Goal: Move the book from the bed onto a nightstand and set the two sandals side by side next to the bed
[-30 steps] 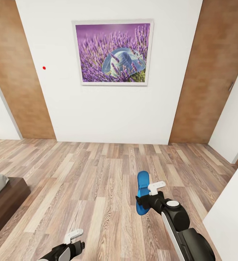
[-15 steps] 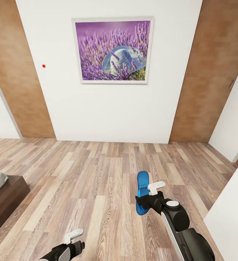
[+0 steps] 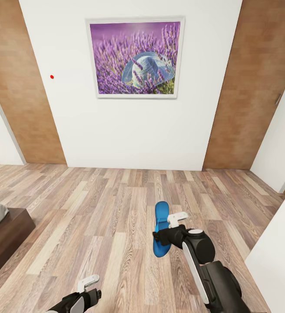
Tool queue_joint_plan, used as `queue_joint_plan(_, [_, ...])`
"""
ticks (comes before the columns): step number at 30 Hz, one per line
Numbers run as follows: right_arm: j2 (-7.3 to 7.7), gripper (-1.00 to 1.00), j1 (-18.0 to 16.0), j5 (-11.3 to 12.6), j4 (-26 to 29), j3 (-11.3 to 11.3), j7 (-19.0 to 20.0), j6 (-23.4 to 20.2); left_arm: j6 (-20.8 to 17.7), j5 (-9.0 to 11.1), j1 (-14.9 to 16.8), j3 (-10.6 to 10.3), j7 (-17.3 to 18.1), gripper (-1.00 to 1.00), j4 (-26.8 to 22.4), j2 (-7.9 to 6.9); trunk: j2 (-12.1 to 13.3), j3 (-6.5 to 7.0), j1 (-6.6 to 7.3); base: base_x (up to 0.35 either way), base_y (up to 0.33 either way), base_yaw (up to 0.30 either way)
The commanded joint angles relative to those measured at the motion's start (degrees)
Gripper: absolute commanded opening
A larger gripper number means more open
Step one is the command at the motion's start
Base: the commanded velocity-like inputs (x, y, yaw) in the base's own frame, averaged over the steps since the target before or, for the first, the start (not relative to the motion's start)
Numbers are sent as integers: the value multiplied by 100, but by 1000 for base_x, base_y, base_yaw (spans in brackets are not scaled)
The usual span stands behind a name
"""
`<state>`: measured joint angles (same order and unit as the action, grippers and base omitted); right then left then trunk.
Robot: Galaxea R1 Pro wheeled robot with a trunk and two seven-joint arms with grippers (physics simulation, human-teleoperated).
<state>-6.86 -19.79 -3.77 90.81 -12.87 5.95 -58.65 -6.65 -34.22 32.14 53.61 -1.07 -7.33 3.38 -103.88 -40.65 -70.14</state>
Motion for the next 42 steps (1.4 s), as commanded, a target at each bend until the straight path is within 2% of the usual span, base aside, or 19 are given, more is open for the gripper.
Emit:
queue_joint_plan(1, [-37,-100,-78,-53,3,2,46,-90,-30,-23,2,18,-6,100,-14,5,-44,-24,-22,0,0,0])
queue_joint_plan(7, [-177,-100,-468,-46,7,-4,47,-135,4,-23,2,18,-13,100,-14,5,-285,-132,-154,0,0,0])
queue_joint_plan(11, [-207,-100,-609,4,7,-4,45,-135,51,-25,2,20,-18,100,-11,5,-445,-204,-242,0,0,0])
queue_joint_plan(14, [-213,-100,-709,260,1,12,31,-135,73,-27,2,19,-22,100,-10,5,-566,-257,-308,0,0,0])
queue_joint_plan(21, [-211,-100,-750,460,-1,34,1,-135,90,-28,2,20,-24,100,-12,5,-846,-383,-461,0,0,0])
queue_joint_plan(42, [-189,-100,-763,502,-4,42,-15,-135,93,-31,2,20,-25,100,-6,5,-1689,-760,-922,0,0,0])
